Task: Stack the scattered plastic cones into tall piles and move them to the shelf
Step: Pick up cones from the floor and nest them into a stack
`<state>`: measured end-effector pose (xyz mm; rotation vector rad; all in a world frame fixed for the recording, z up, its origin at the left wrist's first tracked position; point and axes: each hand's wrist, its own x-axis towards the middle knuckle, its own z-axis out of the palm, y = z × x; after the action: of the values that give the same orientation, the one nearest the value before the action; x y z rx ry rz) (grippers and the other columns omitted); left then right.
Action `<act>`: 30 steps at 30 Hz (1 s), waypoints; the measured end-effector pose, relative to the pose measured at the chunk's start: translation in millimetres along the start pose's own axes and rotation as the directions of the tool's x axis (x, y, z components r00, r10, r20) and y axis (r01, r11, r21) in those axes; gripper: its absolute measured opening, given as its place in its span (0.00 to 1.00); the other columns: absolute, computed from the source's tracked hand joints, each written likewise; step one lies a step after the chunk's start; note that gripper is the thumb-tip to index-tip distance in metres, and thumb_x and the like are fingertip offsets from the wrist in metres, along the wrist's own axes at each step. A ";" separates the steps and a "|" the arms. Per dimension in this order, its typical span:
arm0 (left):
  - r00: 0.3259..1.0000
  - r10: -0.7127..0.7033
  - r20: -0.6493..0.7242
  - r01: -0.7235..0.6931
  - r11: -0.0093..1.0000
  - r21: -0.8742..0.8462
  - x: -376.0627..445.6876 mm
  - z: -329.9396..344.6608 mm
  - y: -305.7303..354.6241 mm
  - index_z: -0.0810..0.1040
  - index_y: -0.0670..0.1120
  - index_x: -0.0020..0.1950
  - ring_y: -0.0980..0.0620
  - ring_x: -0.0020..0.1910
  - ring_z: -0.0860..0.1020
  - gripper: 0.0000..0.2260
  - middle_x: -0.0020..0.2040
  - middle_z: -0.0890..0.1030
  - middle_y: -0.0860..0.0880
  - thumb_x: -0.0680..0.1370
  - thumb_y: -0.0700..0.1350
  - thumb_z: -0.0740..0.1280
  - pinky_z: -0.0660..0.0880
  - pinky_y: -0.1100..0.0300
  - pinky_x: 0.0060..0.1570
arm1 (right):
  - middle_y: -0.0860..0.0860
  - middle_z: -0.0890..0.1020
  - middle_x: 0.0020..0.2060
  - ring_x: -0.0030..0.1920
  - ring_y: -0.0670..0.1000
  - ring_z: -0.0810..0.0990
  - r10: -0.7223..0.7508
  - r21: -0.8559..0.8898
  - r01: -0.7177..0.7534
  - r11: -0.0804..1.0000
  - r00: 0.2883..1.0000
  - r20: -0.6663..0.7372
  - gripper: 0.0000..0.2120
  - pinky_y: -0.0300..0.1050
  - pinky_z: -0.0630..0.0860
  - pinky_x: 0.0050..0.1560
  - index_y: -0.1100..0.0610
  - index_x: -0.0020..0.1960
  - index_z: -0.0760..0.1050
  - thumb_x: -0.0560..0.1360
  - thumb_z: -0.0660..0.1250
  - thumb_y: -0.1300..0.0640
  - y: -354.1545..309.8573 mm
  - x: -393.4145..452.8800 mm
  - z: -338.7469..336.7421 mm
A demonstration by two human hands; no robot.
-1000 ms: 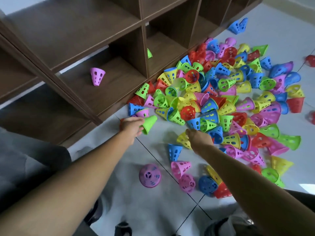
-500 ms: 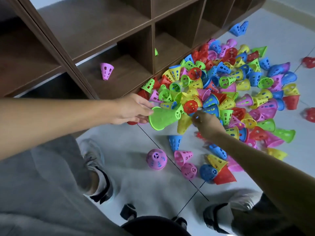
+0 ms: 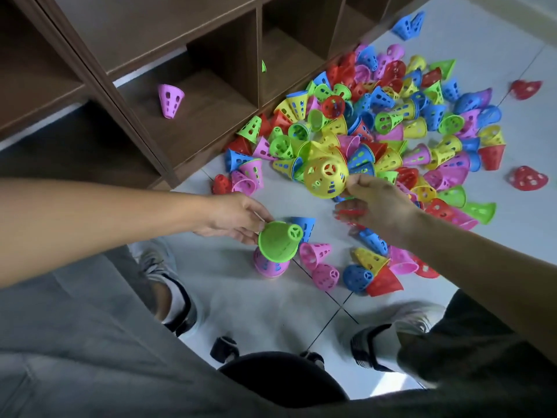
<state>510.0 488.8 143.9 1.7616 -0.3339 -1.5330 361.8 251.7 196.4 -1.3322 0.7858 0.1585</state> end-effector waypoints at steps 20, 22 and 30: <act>0.983 0.001 -0.183 0.013 0.997 0.074 17.3 10.5 -52.5 0.79 0.39 0.47 0.52 0.28 0.79 0.04 0.36 0.82 0.42 0.75 0.32 0.71 0.73 0.64 0.31 | 0.59 0.82 0.44 0.41 0.52 0.82 0.153 -0.392 0.001 0.920 0.920 0.360 0.10 0.45 0.82 0.48 0.65 0.54 0.76 0.84 0.57 0.62 43.2 -3.7 45.6; 0.982 0.007 -0.189 0.010 0.996 0.087 19.1 8.2 -56.1 0.79 0.38 0.48 0.52 0.27 0.78 0.05 0.35 0.82 0.41 0.74 0.33 0.72 0.73 0.64 0.30 | 0.59 0.82 0.42 0.39 0.52 0.82 0.156 -0.424 0.000 0.905 0.931 0.332 0.10 0.44 0.82 0.46 0.68 0.55 0.75 0.84 0.58 0.63 48.8 -1.3 47.8; 0.928 0.107 -0.358 0.017 0.945 0.327 38.1 -38.3 -44.2 0.78 0.42 0.41 0.46 0.34 0.79 0.05 0.40 0.81 0.42 0.77 0.37 0.70 0.78 0.53 0.44 | 0.57 0.82 0.39 0.36 0.50 0.82 0.092 -0.530 0.053 0.846 0.966 0.242 0.09 0.40 0.81 0.41 0.63 0.58 0.77 0.82 0.62 0.61 64.5 9.3 56.2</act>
<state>542.7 508.4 85.4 2.2391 -0.4508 -1.1201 358.2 316.9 140.4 -1.7851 0.5451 0.5944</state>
